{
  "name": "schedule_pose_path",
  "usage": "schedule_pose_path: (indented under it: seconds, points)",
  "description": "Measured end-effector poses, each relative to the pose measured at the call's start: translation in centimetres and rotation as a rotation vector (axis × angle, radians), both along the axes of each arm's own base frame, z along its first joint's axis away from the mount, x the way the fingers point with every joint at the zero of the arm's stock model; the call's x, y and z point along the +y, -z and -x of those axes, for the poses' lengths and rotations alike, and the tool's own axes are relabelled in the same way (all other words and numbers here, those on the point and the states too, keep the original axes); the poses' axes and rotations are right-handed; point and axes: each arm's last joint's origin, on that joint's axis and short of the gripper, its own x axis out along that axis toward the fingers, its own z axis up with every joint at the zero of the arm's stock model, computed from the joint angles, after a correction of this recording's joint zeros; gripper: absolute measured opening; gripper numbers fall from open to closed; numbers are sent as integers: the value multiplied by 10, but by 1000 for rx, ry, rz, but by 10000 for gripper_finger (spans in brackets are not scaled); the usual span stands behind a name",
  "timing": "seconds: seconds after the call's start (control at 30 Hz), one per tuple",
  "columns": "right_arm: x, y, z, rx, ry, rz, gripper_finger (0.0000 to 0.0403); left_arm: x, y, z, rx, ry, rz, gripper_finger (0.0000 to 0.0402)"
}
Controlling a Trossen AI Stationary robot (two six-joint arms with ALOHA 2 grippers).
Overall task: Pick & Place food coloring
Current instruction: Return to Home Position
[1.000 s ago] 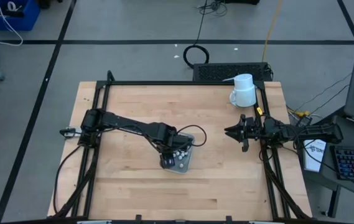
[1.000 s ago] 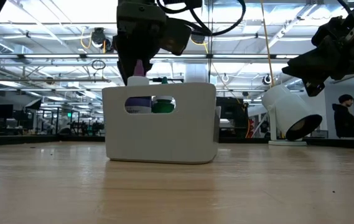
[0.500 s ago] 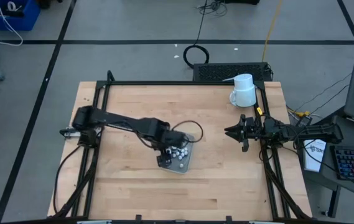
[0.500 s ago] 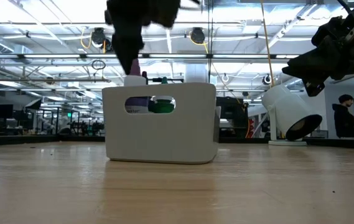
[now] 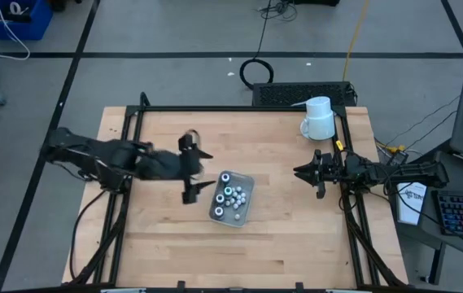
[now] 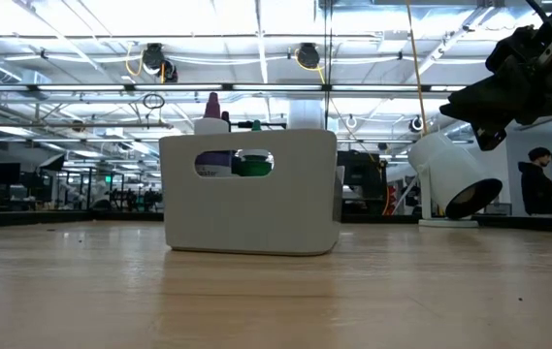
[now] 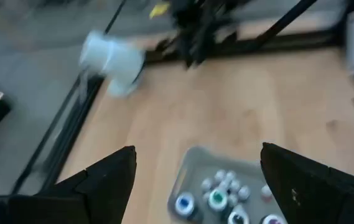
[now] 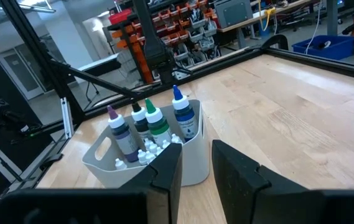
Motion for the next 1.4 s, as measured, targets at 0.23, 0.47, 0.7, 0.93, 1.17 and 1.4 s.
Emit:
schedule_pose_path:
  seconds: [0.23, 0.47, 0.7, 0.93, 1.17, 1.4]
  points:
    - [0, 0, 0, 0, 0, 0, 77, 49, 52, 68, -211, -59, 97, 336]
    - [0, 0, 0, -1, 0, 0, 77, 69, 97, 131, -476, -77, 160, 340]
    - [0, 0, 0, -1, 0, 0, 77, 69, 131, 166, -580, -61, 170, 330]
    - [0, 0, 0, 0, 0, 0, 77, 69, 170, 179, -638, -79, 221, 333]
    - [0, 0, 0, 0, 0, 0, 77, 69, 196, 179, -647, -83, 239, 329]
    - [0, 0, 0, -1, 0, 0, 77, 69, 211, 177, -627, -92, 259, 323]
